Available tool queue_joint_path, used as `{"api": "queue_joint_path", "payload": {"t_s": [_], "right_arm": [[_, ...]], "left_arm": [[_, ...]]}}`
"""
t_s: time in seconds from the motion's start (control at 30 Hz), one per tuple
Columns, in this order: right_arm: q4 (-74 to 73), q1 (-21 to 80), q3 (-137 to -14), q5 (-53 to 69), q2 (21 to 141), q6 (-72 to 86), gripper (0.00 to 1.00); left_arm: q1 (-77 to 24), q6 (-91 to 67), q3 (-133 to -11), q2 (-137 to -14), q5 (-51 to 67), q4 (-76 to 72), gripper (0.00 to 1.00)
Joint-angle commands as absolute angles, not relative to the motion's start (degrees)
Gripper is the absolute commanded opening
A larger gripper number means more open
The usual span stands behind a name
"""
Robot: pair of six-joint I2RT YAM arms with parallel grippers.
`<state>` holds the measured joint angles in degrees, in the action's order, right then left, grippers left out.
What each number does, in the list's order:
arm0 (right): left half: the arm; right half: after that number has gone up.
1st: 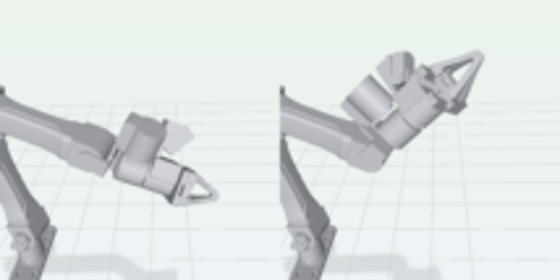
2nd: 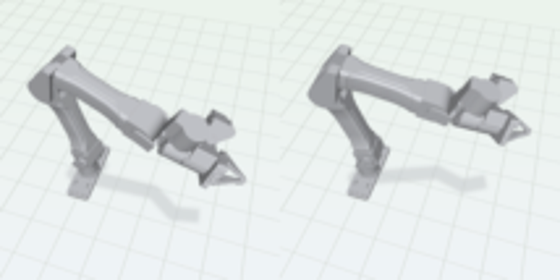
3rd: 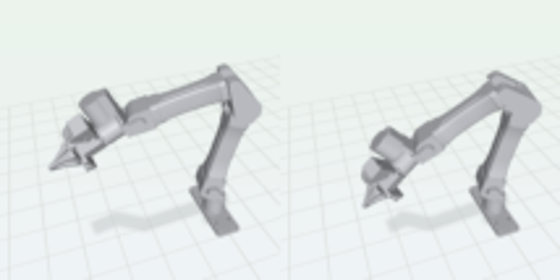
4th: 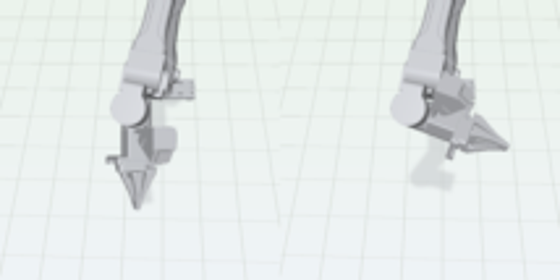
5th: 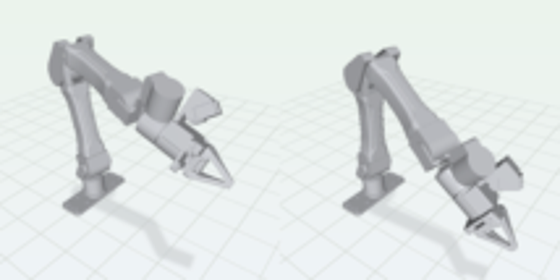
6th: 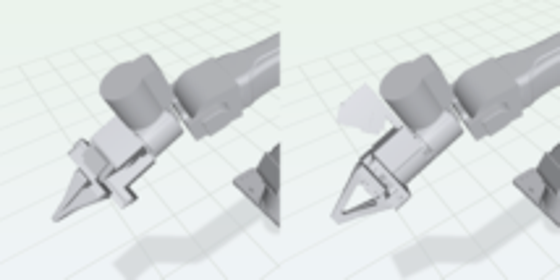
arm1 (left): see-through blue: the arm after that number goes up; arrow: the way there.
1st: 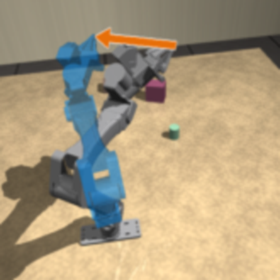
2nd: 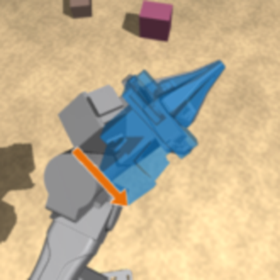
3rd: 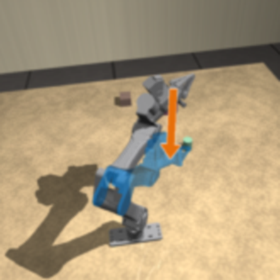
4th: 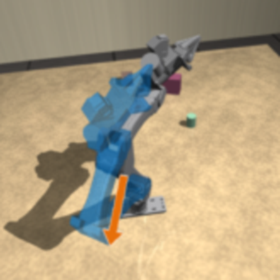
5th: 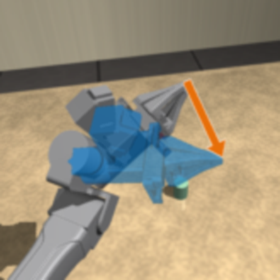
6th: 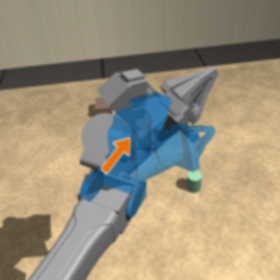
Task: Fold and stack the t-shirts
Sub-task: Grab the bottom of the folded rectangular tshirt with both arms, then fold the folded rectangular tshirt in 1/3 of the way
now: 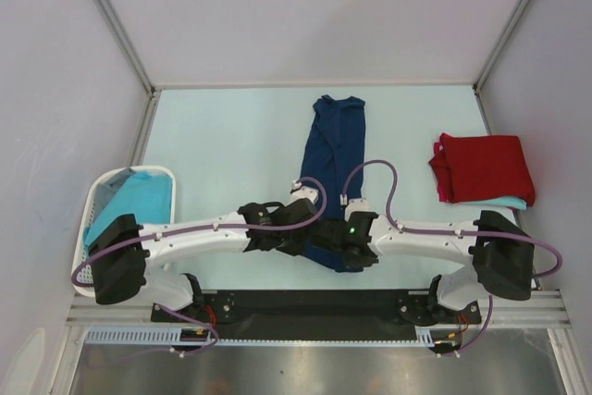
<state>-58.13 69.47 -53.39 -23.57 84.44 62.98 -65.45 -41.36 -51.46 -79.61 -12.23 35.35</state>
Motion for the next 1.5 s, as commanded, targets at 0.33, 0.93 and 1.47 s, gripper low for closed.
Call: {"api": "queue_joint_path", "payload": {"t_s": [0.33,0.93,1.47], "right_arm": [[-59.0,58.6,-60.3,-28.4,81.6,52.7,0.0],[-50.7,38.9,-77.4,-27.3,96.5,35.7,0.0],[-49.0,29.5,-90.3,-25.3,108.4,30.2,0.0]], "left_arm": [[-58.8,-37.6,-61.2,-81.7,-16.2,38.6,0.0],[-46.3,-30.1,-80.1,-97.8,-14.9,39.0,0.0],[-38.7,-26.5,-96.9,-112.1,-12.4,41.3,0.0]]}}
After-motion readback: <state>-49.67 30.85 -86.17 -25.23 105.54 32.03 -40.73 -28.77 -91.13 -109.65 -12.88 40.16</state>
